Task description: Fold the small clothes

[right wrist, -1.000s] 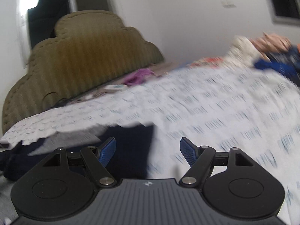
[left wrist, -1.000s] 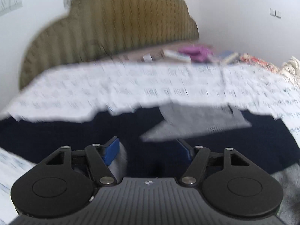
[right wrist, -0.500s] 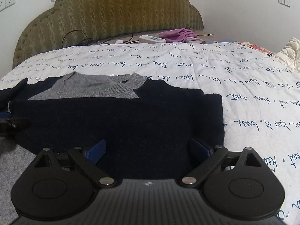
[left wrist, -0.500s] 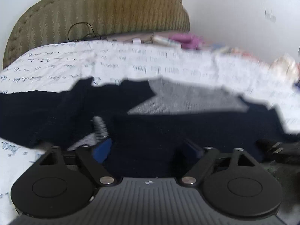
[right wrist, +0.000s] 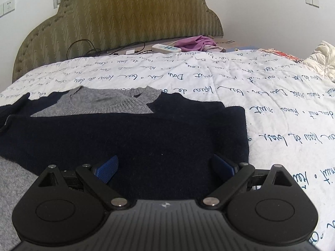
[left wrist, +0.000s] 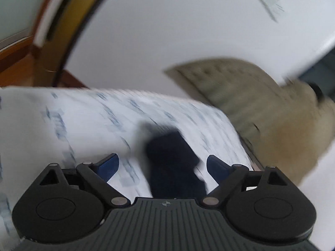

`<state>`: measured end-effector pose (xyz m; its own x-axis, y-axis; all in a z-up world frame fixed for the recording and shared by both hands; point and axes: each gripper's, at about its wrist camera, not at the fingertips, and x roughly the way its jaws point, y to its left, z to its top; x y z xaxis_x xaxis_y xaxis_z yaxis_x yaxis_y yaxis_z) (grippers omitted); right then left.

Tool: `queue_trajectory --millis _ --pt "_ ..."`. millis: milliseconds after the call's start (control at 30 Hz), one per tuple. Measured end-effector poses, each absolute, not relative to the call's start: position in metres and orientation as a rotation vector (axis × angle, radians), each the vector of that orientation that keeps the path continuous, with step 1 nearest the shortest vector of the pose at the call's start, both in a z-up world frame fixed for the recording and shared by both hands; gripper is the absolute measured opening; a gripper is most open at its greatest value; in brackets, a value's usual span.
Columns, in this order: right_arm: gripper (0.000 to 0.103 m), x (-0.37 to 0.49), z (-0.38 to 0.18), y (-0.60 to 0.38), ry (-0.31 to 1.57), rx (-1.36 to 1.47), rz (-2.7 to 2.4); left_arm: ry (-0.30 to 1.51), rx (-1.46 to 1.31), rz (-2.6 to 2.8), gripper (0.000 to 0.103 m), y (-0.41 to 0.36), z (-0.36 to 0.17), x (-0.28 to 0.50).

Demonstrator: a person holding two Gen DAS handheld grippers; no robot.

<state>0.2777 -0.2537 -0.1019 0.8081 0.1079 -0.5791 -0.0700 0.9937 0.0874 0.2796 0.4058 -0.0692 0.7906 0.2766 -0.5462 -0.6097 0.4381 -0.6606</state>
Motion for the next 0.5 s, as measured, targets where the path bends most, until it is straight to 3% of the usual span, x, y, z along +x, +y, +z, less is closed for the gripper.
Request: queue_trajectory --millis 167,233,300,367,400,500 --pt "0.097 0.278 -0.102 -0.255 0.62 0.077 0.097 0.424 -0.872 0.544 0.089 0.409 -0.066 0.301" --pt "0.097 0.279 -0.102 -0.255 0.619 0.083 0.097 0.433 -0.843 0.539 0.077 0.407 -0.067 0.304" --pt "0.097 0.279 -0.102 -0.255 0.619 0.085 0.097 0.463 -0.809 0.553 0.042 0.406 -0.069 0.314" --pt "0.097 0.279 -0.102 -0.256 0.619 0.086 0.098 0.486 -0.791 0.561 0.034 0.405 -0.071 0.322" --pt "0.097 0.279 -0.102 -0.256 0.618 0.088 0.098 0.481 -0.784 0.568 0.024 0.406 -0.072 0.323" --pt "0.097 0.278 -0.102 -0.256 0.616 0.093 0.098 0.46 -0.741 0.578 0.016 0.401 -0.067 0.32"
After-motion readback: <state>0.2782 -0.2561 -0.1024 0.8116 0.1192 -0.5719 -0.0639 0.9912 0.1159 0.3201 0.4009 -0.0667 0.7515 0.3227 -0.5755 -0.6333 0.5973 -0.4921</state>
